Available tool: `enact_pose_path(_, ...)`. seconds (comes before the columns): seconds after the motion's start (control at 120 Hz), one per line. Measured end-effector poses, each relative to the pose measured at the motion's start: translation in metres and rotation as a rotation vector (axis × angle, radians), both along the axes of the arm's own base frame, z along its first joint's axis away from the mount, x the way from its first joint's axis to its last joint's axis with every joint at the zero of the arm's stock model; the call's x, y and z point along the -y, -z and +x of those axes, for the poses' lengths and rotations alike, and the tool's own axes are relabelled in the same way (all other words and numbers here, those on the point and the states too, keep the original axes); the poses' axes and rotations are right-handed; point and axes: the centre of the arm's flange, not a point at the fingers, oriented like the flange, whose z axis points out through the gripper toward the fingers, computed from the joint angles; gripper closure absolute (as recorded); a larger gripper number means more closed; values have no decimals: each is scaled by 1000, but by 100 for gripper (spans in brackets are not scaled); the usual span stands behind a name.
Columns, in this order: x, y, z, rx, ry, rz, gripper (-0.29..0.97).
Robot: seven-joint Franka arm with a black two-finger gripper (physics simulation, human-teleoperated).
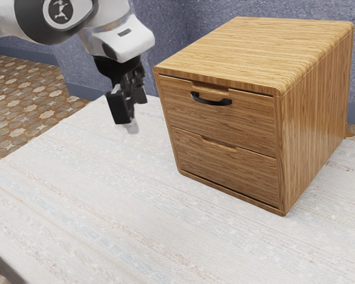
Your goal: Pull the drawer handle with one arm to open the drawer
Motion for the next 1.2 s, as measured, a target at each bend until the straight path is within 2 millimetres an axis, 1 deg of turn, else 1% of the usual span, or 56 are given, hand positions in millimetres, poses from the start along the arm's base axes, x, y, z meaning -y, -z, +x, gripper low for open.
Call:
enact_pose_path(0.05, -2, 4, 7, 36, 67, -2, 0)
enact_pose_path(0.158, -3, -2, 18, 125, 196, 11, 0)
enact_pose_path(0.2, -1, -1, 24, 145, 244, 16, 0)
enact_pose_path(0.283, 10, -1, 40, 190, 343, 26, 4)
enact_pose_path(0.383, 33, -5, 46, 242, 462, 39, 12)
enact_pose_path(0.442, 39, -3, 51, 256, 513, 47, 16)
enact_pose_path(0.592, 26, 8, 65, 270, 576, 56, 23)
enact_pose_path(0.742, 28, 10, 69, 299, 634, 27, 33)
enact_pose_path(0.808, 27, 14, 72, 301, 651, 20, 36)
enact_pose_path(0.992, 8, 24, 80, 311, 664, 22, 41)
enact_pose_path(1.075, 9, 33, 85, 308, 680, 11, 43)
enact_pose_path(1.2, 16, 41, 89, 306, 708, 3, 45)
